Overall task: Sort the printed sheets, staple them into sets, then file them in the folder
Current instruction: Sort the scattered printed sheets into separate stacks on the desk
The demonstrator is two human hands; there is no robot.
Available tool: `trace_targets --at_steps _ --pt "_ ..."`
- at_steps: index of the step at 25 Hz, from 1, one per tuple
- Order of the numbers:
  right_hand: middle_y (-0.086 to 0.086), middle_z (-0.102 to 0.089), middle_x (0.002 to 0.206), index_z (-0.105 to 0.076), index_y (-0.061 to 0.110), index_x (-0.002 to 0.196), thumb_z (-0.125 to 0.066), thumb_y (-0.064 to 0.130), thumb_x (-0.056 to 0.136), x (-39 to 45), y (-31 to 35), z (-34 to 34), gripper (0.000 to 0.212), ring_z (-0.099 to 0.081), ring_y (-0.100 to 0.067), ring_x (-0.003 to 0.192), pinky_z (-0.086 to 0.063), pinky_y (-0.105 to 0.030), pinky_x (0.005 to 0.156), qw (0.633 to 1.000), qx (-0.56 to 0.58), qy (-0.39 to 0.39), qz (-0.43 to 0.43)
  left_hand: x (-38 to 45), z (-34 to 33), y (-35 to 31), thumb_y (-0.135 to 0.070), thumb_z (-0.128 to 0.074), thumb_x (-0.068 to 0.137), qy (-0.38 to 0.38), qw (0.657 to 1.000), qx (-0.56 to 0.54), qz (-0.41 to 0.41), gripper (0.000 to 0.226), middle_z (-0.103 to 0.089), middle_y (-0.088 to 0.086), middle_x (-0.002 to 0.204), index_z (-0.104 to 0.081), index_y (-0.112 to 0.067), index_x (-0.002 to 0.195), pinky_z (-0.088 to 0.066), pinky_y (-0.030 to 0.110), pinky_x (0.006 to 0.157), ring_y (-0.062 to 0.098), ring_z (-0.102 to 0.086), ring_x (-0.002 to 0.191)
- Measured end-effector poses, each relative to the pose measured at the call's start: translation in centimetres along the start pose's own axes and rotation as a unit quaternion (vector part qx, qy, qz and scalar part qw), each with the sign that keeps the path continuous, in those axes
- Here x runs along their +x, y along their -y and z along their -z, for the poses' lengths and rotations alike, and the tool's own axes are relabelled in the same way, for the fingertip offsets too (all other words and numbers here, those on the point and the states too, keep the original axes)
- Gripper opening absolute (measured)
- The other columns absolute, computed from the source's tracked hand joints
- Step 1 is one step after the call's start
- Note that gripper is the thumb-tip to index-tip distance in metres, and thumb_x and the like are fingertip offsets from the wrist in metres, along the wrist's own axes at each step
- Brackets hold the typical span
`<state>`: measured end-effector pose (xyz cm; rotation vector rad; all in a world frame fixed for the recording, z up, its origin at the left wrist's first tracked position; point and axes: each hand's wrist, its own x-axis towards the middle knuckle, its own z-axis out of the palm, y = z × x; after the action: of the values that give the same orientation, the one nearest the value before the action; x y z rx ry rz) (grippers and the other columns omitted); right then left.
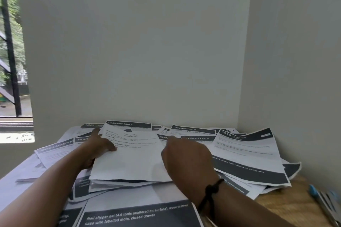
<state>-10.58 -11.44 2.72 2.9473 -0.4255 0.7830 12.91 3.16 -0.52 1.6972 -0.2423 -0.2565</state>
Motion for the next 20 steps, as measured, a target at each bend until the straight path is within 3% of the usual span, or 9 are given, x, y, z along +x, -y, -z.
trace_targets --at_steps 2,4,6,9,13,16,18,20 --pt "-0.005 -0.06 0.086 -0.047 0.015 0.078 -0.047 0.015 0.09 0.8 0.5 0.2 0.012 -0.062 -0.031 0.091 -0.027 -0.028 0.053 1.0 0.0 0.004 0.02 0.5 0.1 0.1 0.025 -0.062 0.07 0.01 1.0 -0.002 -0.007 0.093 -0.057 0.019 0.127 -0.031 -0.02 0.145 -0.053 0.044 0.084 0.04 -0.059 0.104" --pt "-0.007 -0.064 0.098 -0.053 0.016 0.085 -0.05 0.022 0.089 0.9 0.5 -0.7 0.008 -0.061 -0.031 0.097 -0.034 -0.029 0.064 0.996 -0.026 0.075 0.044 0.6 0.1 0.0 0.023 -0.062 0.073 0.02 0.999 0.025 -0.004 0.077 -0.059 0.022 0.123 -0.046 -0.018 0.136 -0.052 0.04 0.085 0.038 -0.061 0.102" --pt "-0.009 -0.065 0.108 -0.061 0.014 0.099 -0.049 0.021 0.087 0.5 -0.4 -2.1 0.018 -0.06 -0.029 0.101 -0.038 -0.032 0.072 0.987 -0.064 0.145 0.033 0.1 0.0 -0.2 0.021 -0.06 0.076 0.028 0.999 0.038 0.002 0.06 -0.063 0.021 0.114 -0.055 -0.013 0.125 -0.052 0.039 0.086 0.037 -0.064 0.098" --pt "-0.009 -0.063 0.115 -0.06 0.014 0.105 -0.047 0.016 0.089 -0.2 -1.9 -3.0 0.021 -0.058 -0.029 0.109 -0.041 -0.032 0.081 0.985 -0.069 0.158 0.001 0.1 -0.2 0.0 0.021 -0.057 0.079 0.04 0.999 0.03 0.018 0.045 -0.066 0.02 0.104 -0.061 -0.008 0.113 -0.052 0.04 0.087 0.038 -0.065 0.094" --pt "-0.008 -0.063 0.113 -0.06 0.013 0.11 -0.044 0.006 0.09 0.5 -2.1 -1.3 0.026 -0.061 -0.029 0.104 -0.04 -0.032 0.075 0.996 -0.043 0.074 -0.019 1.0 0.0 0.3 0.02 -0.058 0.079 0.036 0.998 0.039 0.017 0.04 -0.067 0.017 0.099 -0.063 -0.002 0.112 -0.052 0.041 0.088 0.037 -0.066 0.094" --pt "-0.004 -0.062 0.089 -0.051 0.02 0.087 -0.04 0.015 0.094 2.2 -2.0 2.8 0.014 -0.055 -0.028 0.078 -0.033 -0.029 0.059 0.995 0.014 -0.076 -0.065 0.9 -0.2 0.2 0.019 -0.059 0.079 0.033 0.999 0.041 0.014 0.031 -0.067 0.02 0.106 -0.067 -0.005 0.097 -0.052 0.037 0.085 0.036 -0.066 0.092" --pt "-0.004 -0.056 0.079 -0.041 0.021 0.086 -0.036 0.022 0.096 2.1 -0.6 4.2 0.012 -0.048 -0.027 0.07 -0.026 -0.031 0.051 0.988 0.051 -0.143 -0.008 0.1 -0.5 -0.2 0.017 -0.057 0.081 0.024 0.999 0.046 0.014 0.028 -0.068 0.022 0.109 -0.067 -0.009 0.086 -0.053 0.031 0.076 0.031 -0.067 0.086" --pt "-0.004 -0.06 0.08 -0.045 0.021 0.094 -0.039 0.019 0.095 0.7 2.8 3.5 0.006 -0.054 -0.028 0.065 -0.02 -0.028 0.044 0.975 0.087 -0.162 0.128 -0.6 -0.6 -0.2 0.014 -0.049 0.089 0.008 0.999 0.043 0.005 0.025 -0.073 0.017 0.082 -0.062 -0.004 0.076 -0.051 0.022 0.057 0.015 -0.067 0.064"
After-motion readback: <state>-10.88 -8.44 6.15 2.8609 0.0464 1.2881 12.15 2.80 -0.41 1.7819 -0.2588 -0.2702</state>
